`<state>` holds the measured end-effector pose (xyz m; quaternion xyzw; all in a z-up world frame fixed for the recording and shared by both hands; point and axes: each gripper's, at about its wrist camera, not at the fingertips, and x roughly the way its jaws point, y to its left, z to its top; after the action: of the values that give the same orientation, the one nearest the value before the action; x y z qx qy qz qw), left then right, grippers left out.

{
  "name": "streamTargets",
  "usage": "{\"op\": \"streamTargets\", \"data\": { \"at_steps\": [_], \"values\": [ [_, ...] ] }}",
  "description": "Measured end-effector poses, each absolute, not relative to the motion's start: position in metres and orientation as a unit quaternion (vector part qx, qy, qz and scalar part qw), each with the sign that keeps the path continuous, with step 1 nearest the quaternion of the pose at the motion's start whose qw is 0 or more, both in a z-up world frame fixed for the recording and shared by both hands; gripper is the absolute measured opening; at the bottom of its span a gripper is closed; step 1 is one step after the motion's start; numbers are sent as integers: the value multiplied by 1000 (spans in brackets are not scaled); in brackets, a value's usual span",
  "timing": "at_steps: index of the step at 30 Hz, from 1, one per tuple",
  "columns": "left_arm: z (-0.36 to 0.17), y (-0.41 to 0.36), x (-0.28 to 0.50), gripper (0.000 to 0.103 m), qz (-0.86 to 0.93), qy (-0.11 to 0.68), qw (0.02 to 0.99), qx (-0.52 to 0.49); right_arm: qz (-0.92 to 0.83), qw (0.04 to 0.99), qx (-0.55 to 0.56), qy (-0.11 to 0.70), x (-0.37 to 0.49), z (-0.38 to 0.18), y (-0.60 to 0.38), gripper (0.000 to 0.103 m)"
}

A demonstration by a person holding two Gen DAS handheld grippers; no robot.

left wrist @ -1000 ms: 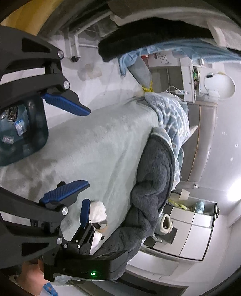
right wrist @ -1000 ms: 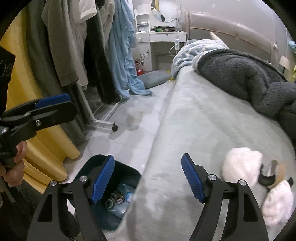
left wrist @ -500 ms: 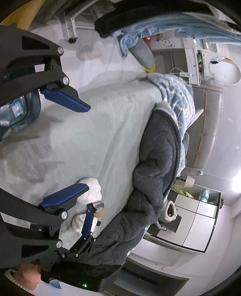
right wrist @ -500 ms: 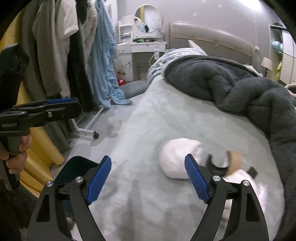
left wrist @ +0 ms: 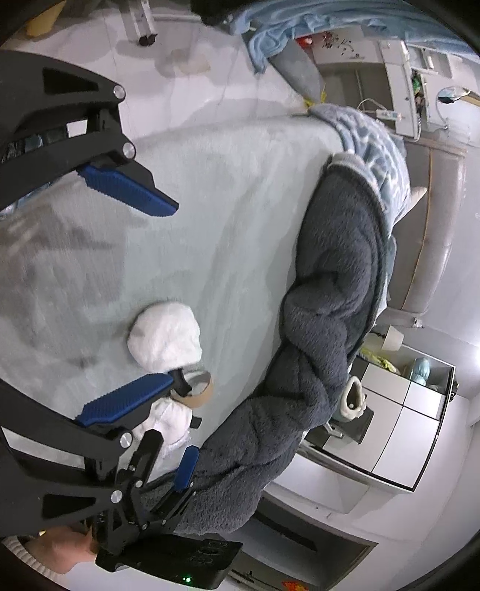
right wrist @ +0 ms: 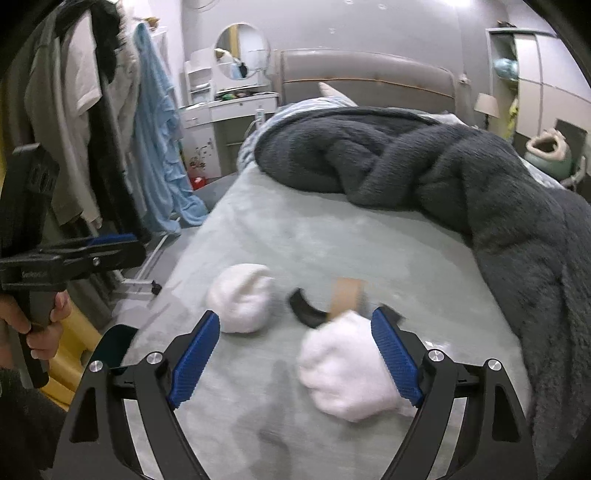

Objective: Collect trash
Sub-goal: 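Move both tools back over the bed toward the white tissue balls, then grasp a white tissue ball with the left tool while the right grasps the bubble-wrap bag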

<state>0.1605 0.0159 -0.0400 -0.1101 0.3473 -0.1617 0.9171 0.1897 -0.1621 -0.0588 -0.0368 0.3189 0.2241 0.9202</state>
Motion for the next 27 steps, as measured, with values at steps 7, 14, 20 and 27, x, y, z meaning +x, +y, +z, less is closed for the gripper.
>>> {"op": "streamTargets", "data": {
  "at_steps": [7,14,20,27],
  "values": [
    [-52,-9,175,89,-170,361,912,-99,181,925,-9,333,196,-69,-203,85],
    [-63,-31,183,89,-179,373,906,-91,166,923,31,347,199,-77,-232,85],
    [-71,-45,187,89,-181,383,902,-84,149,918,43,366,204,-89,-247,79],
    [-80,-56,193,88,-173,389,902,-70,157,906,62,388,204,-100,-258,59]
  ]
}}
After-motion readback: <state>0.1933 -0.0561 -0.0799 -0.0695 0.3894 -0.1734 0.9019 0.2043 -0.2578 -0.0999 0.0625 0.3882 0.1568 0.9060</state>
